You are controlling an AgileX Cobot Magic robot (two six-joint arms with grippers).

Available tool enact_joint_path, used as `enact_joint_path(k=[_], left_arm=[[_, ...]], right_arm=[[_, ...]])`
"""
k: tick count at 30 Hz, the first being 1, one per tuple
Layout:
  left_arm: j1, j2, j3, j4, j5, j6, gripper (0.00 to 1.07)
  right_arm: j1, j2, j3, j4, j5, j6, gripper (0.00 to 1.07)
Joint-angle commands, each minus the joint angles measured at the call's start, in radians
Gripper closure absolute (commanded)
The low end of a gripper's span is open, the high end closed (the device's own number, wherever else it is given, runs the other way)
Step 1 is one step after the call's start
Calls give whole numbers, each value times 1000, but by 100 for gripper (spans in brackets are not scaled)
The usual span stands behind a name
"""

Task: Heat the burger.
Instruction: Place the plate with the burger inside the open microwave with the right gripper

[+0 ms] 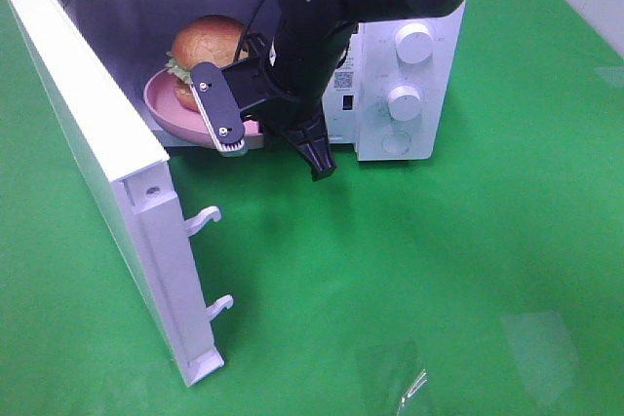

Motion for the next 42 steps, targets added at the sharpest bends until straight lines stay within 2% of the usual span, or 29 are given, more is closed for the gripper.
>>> enact_joint_path(k=[1,10,21,32,42], left_arm=[[-6,-19,2,-3,-7,-5,7],[-6,-19,2,-3,-7,-5,7],[-6,-19,2,-3,-7,-5,7],[-6,-19,2,-3,-7,-5,7],[-6,-19,2,-3,-7,-5,7]], right_arm=[[2,13,-61,-37,-48,64,107],[2,71,-139,-39,-38,100,107],[2,151,-286,-158,15,204,107],[4,218,-398,-166,30,225,107],[25,247,-433,-184,22,223,107]])
